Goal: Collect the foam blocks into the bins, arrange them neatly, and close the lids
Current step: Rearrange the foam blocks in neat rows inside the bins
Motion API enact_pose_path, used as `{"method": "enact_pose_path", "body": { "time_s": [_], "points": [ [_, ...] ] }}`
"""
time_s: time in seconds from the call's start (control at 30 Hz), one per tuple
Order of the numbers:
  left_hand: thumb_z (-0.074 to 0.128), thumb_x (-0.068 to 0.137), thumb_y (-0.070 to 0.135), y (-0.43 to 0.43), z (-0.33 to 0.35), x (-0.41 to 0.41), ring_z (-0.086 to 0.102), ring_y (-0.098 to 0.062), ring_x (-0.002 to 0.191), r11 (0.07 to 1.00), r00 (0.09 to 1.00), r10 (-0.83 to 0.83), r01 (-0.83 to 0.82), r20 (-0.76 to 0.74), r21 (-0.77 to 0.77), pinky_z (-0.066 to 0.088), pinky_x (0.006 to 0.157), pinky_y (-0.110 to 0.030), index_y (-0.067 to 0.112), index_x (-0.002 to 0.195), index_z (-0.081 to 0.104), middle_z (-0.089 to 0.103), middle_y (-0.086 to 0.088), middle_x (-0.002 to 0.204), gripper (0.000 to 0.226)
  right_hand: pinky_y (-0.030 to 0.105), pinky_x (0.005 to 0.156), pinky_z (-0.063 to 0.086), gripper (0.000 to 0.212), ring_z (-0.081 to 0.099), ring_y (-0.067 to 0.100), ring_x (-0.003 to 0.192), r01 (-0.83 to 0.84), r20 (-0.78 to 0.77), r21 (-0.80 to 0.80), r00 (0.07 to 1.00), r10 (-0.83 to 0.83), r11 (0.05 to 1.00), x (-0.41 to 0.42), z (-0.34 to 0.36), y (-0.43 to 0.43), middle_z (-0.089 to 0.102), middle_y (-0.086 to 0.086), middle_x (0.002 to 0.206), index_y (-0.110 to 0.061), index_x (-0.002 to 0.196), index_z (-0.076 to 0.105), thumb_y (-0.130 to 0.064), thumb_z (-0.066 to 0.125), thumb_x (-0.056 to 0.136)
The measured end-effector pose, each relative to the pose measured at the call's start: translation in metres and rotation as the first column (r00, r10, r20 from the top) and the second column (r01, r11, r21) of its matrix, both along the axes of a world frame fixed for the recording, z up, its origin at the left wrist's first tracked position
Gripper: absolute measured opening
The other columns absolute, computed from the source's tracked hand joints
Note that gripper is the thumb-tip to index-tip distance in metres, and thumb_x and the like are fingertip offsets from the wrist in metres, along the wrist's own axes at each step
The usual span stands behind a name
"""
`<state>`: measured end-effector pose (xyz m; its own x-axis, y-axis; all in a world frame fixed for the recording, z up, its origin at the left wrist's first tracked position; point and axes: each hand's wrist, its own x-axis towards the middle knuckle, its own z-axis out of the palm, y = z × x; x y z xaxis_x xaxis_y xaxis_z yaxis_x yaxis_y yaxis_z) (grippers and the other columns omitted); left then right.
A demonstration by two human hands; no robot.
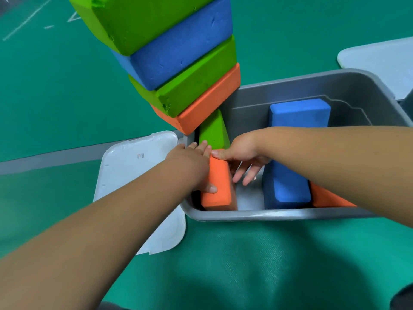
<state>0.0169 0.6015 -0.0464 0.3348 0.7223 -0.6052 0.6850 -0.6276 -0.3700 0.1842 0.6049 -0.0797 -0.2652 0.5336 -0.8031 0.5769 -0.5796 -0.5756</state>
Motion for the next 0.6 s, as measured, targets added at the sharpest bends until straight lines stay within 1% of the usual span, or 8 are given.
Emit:
{"method": "enact_pose_path", "body": {
  "time_s": [0.1, 0.2, 0.3, 0.4, 0.47, 0.5, 0.53, 0.6],
  "points": [
    [0.054, 0.086, 0.081, -0.005, 0.005, -0.004, 0.003, -0.029, 0.161, 1.0, 0.996, -0.029, 0.03, 0.085, -0.008, 0.009, 0.129, -0.053, 0.015, 0.165, -0.012, -0.013, -0.005, 0.174, 0.123, 0.041, 0.08, 0.064, 0.068, 0.071, 0.026, 0.097, 0.036, 0.042, 0.025, 0.998, -0.037, 0.999, 0.006, 0.003, -0.007, 0.065, 0.012, 0.12, -0.011, 0.117, 0.062, -0.073, 0.044, 0.097],
    [0.056, 0.086, 0.08, -0.009, 0.008, -0.008, 0.003, -0.032, 0.161, 0.999, 0.993, -0.038, 0.038, 0.116, -0.002, 0.011, 0.129, -0.054, 0.013, 0.166, -0.01, -0.01, -0.008, 0.174, 0.123, 0.046, 0.09, 0.062, 0.052, 0.07, 0.03, 0.093, 0.07, 0.057, 0.112, 0.995, -0.077, 0.991, 0.014, 0.007, -0.013, 0.066, 0.016, 0.113, -0.007, 0.111, 0.06, -0.058, 0.055, 0.102],
    [0.059, 0.086, 0.078, -0.013, 0.01, -0.007, 0.007, -0.035, 0.16, 0.996, 0.988, -0.089, 0.087, 0.123, 0.023, 0.015, 0.129, -0.05, 0.007, 0.166, -0.004, -0.005, -0.014, 0.174, 0.124, 0.046, 0.085, 0.064, 0.038, 0.073, 0.029, 0.085, 0.082, 0.039, 0.209, 0.995, -0.092, 0.974, 0.024, 0.015, -0.014, 0.07, 0.021, 0.117, -0.002, 0.12, 0.061, -0.037, 0.06, 0.104],
    [0.067, 0.088, 0.07, -0.016, 0.013, -0.005, 0.011, -0.032, 0.16, 0.993, 0.975, -0.119, 0.117, 0.185, 0.02, 0.019, 0.127, -0.045, 0.007, 0.166, 0.0, -0.003, -0.014, 0.174, 0.121, 0.039, 0.072, 0.064, 0.029, 0.074, 0.027, 0.081, 0.158, 0.029, 0.323, 0.984, -0.177, 0.933, 0.034, 0.027, -0.012, 0.073, 0.018, 0.11, 0.0, 0.12, 0.061, -0.024, 0.055, 0.105],
    [0.074, 0.085, 0.064, -0.018, 0.016, -0.003, 0.012, -0.029, 0.16, 0.994, 0.967, -0.102, 0.105, 0.233, -0.002, 0.022, 0.125, -0.043, 0.009, 0.166, 0.0, -0.004, -0.011, 0.174, 0.123, 0.034, 0.062, 0.061, 0.023, 0.075, 0.022, 0.077, 0.117, 0.111, 0.421, 0.977, -0.18, 0.899, 0.043, 0.035, -0.014, 0.075, 0.011, 0.101, -0.003, 0.114, 0.064, -0.021, 0.051, 0.105],
    [0.076, 0.083, 0.064, -0.018, 0.019, -0.002, 0.013, -0.028, 0.16, 0.995, 0.964, -0.085, 0.094, 0.251, -0.021, 0.024, 0.125, -0.042, 0.01, 0.166, 0.0, -0.005, -0.01, 0.174, 0.125, 0.033, 0.058, 0.06, 0.022, 0.075, 0.022, 0.076, 0.057, 0.195, 0.474, 0.966, -0.167, 0.879, 0.05, 0.038, -0.015, 0.077, 0.008, 0.096, -0.005, 0.109, 0.067, -0.02, 0.051, 0.104],
    [0.077, 0.082, 0.064, -0.018, 0.021, 0.0, 0.014, -0.027, 0.16, 0.996, 0.962, -0.071, 0.085, 0.265, -0.04, 0.025, 0.124, -0.041, 0.01, 0.167, 0.001, -0.006, -0.009, 0.174, 0.126, 0.033, 0.058, 0.061, 0.024, 0.076, 0.024, 0.077, -0.018, 0.295, 0.512, 0.943, -0.156, 0.859, 0.056, 0.04, -0.016, 0.078, 0.007, 0.092, -0.007, 0.104, 0.07, -0.021, 0.051, 0.101],
    [0.078, 0.08, 0.066, -0.018, 0.024, 0.004, 0.018, -0.027, 0.159, 0.994, 0.958, -0.066, 0.087, 0.278, -0.064, 0.028, 0.122, -0.04, 0.01, 0.167, 0.001, -0.007, -0.008, 0.174, 0.129, 0.037, 0.068, 0.064, 0.029, 0.076, 0.031, 0.081, -0.141, 0.47, 0.541, 0.868, -0.159, 0.829, 0.068, 0.042, -0.018, 0.078, 0.009, 0.089, -0.009, 0.097, 0.074, -0.022, 0.049, 0.095]
  ]
}}
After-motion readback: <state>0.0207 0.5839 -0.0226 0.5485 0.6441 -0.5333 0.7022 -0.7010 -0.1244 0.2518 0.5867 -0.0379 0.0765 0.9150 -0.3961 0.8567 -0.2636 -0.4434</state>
